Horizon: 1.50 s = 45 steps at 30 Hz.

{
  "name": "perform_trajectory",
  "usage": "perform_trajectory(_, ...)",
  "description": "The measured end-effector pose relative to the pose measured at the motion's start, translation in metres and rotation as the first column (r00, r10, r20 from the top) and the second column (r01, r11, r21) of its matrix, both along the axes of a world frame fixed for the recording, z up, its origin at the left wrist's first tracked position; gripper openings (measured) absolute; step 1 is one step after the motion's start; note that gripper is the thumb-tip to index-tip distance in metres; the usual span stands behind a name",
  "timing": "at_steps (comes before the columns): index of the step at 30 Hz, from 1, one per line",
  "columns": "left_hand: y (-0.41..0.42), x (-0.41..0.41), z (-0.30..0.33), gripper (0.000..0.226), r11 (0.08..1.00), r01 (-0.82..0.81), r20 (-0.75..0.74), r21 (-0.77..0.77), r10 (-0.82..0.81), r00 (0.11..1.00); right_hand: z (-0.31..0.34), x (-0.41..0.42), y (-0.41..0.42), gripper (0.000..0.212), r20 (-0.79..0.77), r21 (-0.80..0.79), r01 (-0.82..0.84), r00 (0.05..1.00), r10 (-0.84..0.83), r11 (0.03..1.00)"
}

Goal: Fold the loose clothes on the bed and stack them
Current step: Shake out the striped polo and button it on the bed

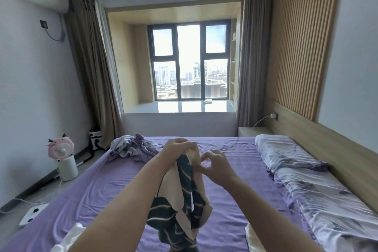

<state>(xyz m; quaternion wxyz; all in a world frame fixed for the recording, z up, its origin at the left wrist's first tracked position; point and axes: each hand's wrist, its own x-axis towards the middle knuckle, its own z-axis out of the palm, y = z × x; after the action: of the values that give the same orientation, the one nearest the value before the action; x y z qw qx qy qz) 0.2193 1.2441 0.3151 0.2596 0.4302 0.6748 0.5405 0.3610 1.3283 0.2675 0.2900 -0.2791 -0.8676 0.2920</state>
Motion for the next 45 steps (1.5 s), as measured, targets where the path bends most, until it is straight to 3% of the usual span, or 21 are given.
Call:
perform_trajectory(5, -0.013, -0.004, 0.014, 0.016, 0.999, 0.023, 0.035, 0.027, -0.024, 0.999, 0.000, -0.016, -0.006, 0.027, -0.003, -0.018, 0.017, 1.000, -0.017, 1.000)
perform_trajectory(9, -0.028, -0.020, 0.014, 0.033, 0.990, 0.050, -0.232, -0.134, -0.080, 0.969, 0.014, -0.014, -0.003, 0.022, -0.081, -0.082, 0.086, 0.992, -0.093, 0.993)
perform_trajectory(13, -0.034, -0.031, 0.002, 0.048, 0.931, -0.120, -0.680, -0.345, -0.160, 0.716, 0.031, -0.017, -0.005, 0.009, -0.124, -0.029, 0.101, 0.987, -0.104, 0.994)
perform_trajectory(14, -0.034, -0.032, -0.003, 0.044, 0.921, -0.150, -0.707, -0.359, -0.164, 0.688, 0.034, -0.019, -0.006, 0.003, -0.122, 0.002, 0.096, 0.988, -0.095, 0.995)
perform_trajectory(18, -0.039, -0.040, -0.024, 0.019, 0.851, -0.304, -0.744, -0.429, -0.141, 0.653, 0.046, -0.027, -0.008, 0.024, -0.105, 0.107, 0.120, 0.988, -0.109, 0.987)
perform_trajectory(19, -0.042, -0.042, -0.027, 0.014, 0.856, -0.308, -0.733, -0.416, -0.116, 0.670, 0.047, -0.027, -0.008, 0.024, -0.092, 0.127, 0.126, 0.989, -0.115, 0.984)
perform_trajectory(22, -0.047, -0.045, -0.031, 0.015, 0.907, -0.215, -0.554, -0.363, -0.024, 0.832, 0.045, -0.025, -0.003, 0.026, -0.086, 0.097, 0.125, 0.989, -0.117, 0.987)
perform_trajectory(25, -0.043, -0.044, -0.030, 0.022, 0.930, -0.168, -0.423, -0.326, 0.015, 0.906, 0.044, -0.019, 0.002, 0.031, -0.162, -0.133, 0.092, 0.980, -0.114, 0.987)
perform_trajectory(30, -0.046, -0.035, -0.030, 0.029, 0.918, 0.123, -0.232, -0.376, -0.222, 0.947, 0.051, -0.006, 0.011, 0.024, -0.274, -0.389, 0.039, 0.949, -0.156, 0.921)
perform_trajectory(33, -0.051, -0.034, -0.032, 0.063, 0.863, 0.246, -0.076, -0.442, -0.310, 0.948, 0.050, 0.004, 0.018, 0.021, -0.157, -0.225, 0.028, 0.985, -0.065, 0.974)
perform_trajectory(36, -0.057, -0.035, -0.029, 0.072, 0.785, 0.395, 0.060, -0.476, -0.420, 0.906, 0.039, 0.008, 0.021, 0.035, 0.039, -0.021, 0.002, 0.999, -0.001, 1.000)
perform_trajectory(39, -0.062, -0.038, -0.023, 0.076, 0.751, 0.460, 0.063, -0.474, -0.492, 0.868, 0.029, 0.009, 0.026, 0.018, -0.005, 0.087, 0.121, 0.993, -0.121, 0.989)
perform_trajectory(41, -0.064, -0.039, -0.023, 0.074, 0.742, 0.473, 0.055, -0.475, -0.512, 0.857, 0.025, 0.012, 0.031, 0.017, -0.031, 0.095, 0.155, 0.988, -0.153, 0.983)
perform_trajectory(45, -0.062, -0.036, -0.028, 0.053, 0.890, 0.273, -0.091, -0.364, -0.326, 0.941, 0.014, 0.017, 0.037, 0.021, -0.012, 0.135, 0.158, 0.987, -0.158, 0.978)
